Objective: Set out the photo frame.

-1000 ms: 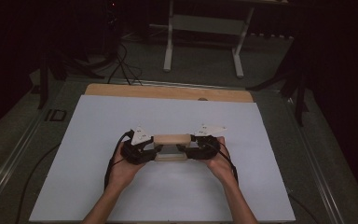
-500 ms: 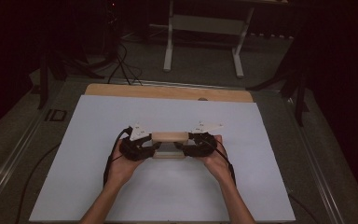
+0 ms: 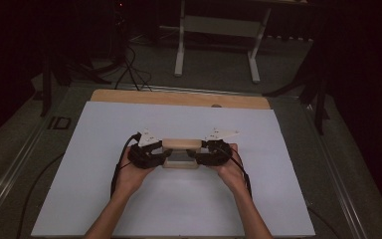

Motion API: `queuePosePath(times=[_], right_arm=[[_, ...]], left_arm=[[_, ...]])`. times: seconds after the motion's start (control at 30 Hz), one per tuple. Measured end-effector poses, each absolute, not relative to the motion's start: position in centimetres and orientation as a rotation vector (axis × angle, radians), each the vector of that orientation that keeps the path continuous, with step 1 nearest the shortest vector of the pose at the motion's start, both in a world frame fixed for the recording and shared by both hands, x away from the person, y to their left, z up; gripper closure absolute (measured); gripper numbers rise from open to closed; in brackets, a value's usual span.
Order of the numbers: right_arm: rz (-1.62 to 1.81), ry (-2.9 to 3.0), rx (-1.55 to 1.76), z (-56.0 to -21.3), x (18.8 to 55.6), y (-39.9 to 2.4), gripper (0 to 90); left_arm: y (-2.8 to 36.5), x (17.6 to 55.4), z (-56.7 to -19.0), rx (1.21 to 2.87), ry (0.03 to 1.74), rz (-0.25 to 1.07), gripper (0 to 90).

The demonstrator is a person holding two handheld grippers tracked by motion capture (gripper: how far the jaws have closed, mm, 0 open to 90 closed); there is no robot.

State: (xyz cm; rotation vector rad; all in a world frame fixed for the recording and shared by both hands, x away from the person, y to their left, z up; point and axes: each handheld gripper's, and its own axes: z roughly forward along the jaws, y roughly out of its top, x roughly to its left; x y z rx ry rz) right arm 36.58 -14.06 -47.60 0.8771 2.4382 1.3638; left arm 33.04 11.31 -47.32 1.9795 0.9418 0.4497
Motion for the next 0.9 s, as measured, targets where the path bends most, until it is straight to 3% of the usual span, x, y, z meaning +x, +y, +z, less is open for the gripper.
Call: queuePosePath(times=[0.9], right_arm=[[1.366,2.4,0.939,-47.4,37.2,-14.8,49.1]], left_arm=[[11.2,34.2,-47.4,1.956,0.976,0.433,53.1]])
